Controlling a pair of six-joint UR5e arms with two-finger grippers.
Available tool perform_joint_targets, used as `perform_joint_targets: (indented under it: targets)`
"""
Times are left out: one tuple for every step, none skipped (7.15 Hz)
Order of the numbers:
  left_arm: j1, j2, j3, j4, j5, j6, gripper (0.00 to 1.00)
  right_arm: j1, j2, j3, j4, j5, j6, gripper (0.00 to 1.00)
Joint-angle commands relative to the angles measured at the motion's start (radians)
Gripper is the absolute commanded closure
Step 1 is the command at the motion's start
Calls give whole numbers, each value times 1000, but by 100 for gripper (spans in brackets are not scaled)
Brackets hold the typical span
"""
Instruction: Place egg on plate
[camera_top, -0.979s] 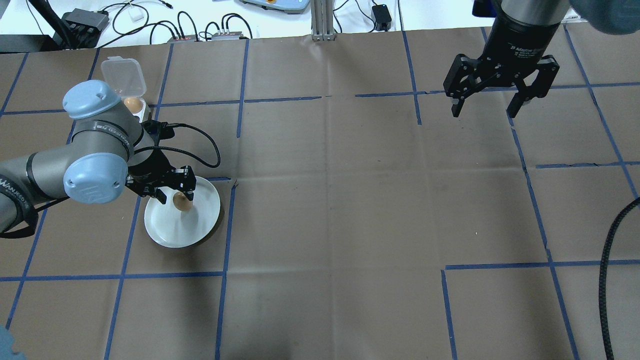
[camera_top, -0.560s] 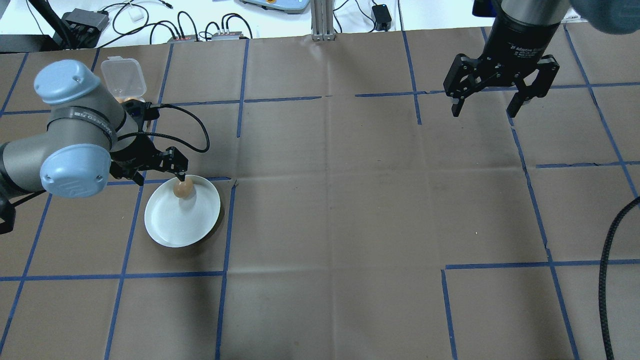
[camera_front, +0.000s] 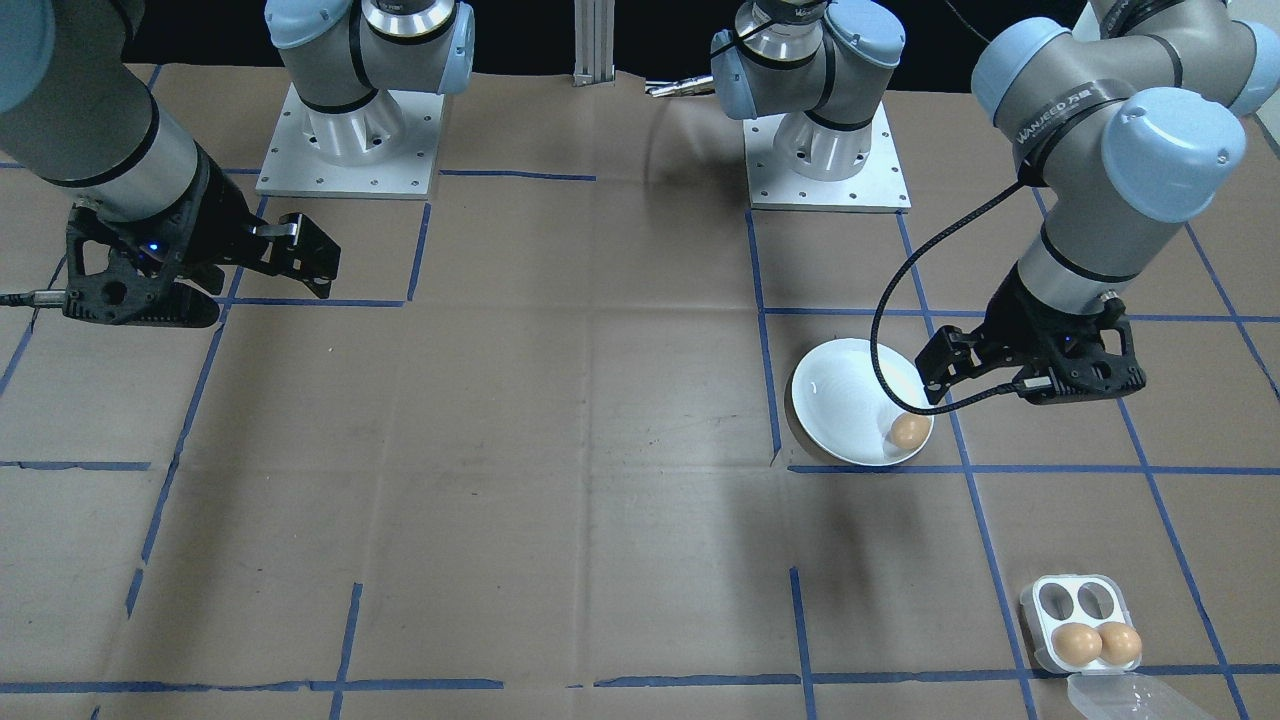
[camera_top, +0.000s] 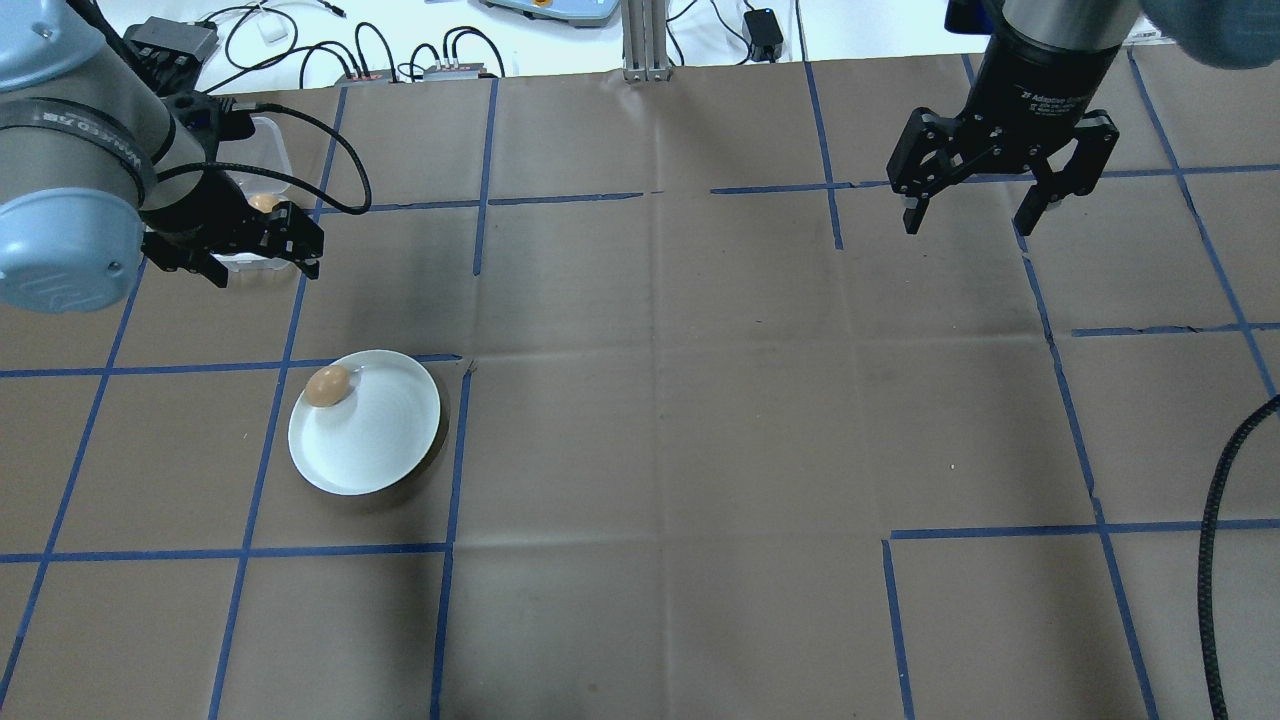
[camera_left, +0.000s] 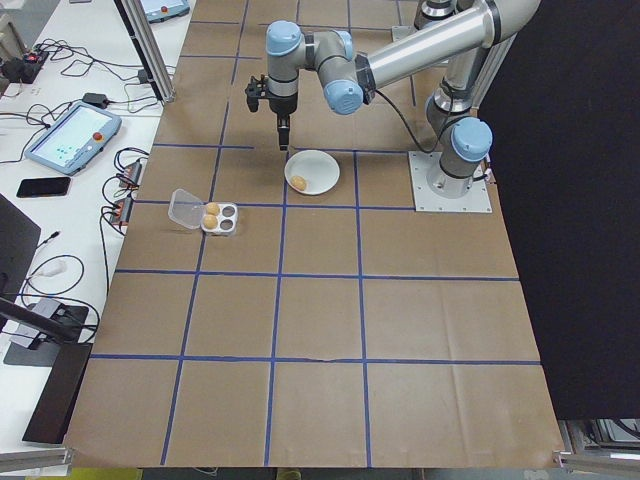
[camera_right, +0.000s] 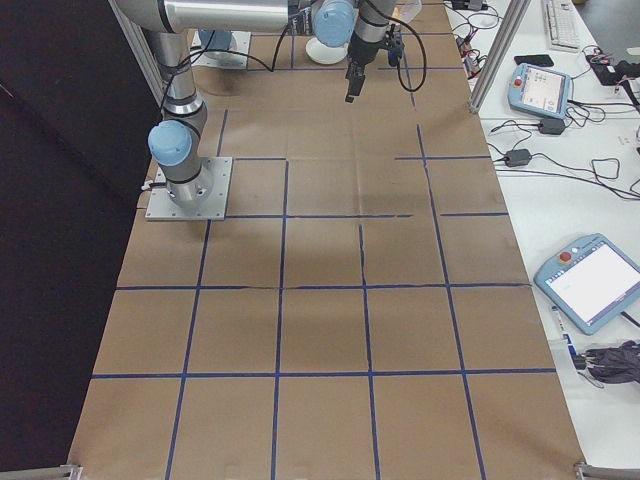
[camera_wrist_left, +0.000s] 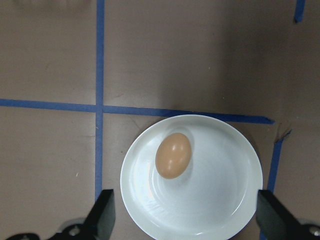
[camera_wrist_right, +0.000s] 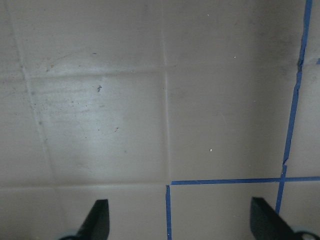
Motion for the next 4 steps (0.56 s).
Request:
perform_joint_targets:
  targets:
    - [35, -189, 215, -9, -1, 74, 1, 0, 0, -1, 0, 0, 0, 0]
    - [79, -282, 321, -25, -3, 112, 1, 0, 0, -1, 0, 0, 0, 0]
    - [105, -333, 395, -54, 0, 234, 1, 0, 0, -1, 0, 0, 0, 0]
    - [130, -356, 446, -97, 3, 404, 0, 0, 0, -1, 0, 0, 0, 0]
